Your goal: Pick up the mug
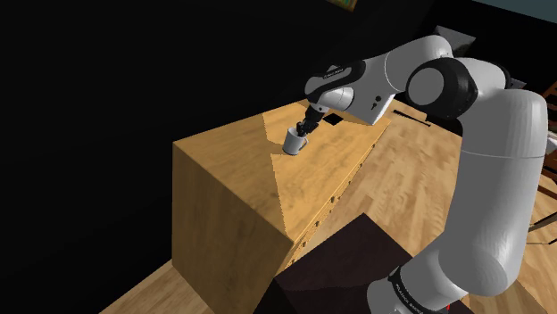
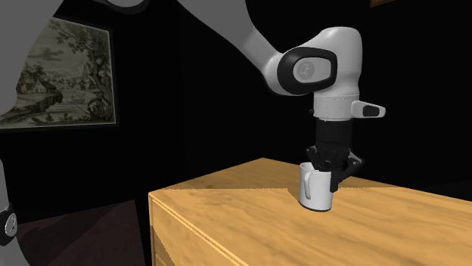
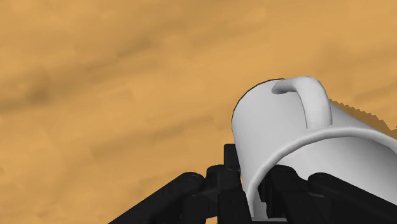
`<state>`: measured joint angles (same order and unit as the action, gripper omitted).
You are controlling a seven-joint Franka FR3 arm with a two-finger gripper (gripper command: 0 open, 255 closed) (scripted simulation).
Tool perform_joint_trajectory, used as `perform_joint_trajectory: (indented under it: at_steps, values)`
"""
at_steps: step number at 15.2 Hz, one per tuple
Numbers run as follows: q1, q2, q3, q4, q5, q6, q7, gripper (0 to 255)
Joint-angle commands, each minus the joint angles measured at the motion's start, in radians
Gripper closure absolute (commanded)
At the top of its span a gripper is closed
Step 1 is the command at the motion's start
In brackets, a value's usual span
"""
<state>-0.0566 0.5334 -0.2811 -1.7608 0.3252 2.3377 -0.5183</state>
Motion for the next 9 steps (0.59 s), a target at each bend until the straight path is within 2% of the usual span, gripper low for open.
perform_joint_trajectory:
  at_steps: [1, 9]
  values:
    - [0.002, -0.008, -0.002, 0.002, -0.004, -0.010, 0.003, 255]
    - [0.012, -0.067, -0.020, 0.025, -0.034, -0.089, 0.028, 255]
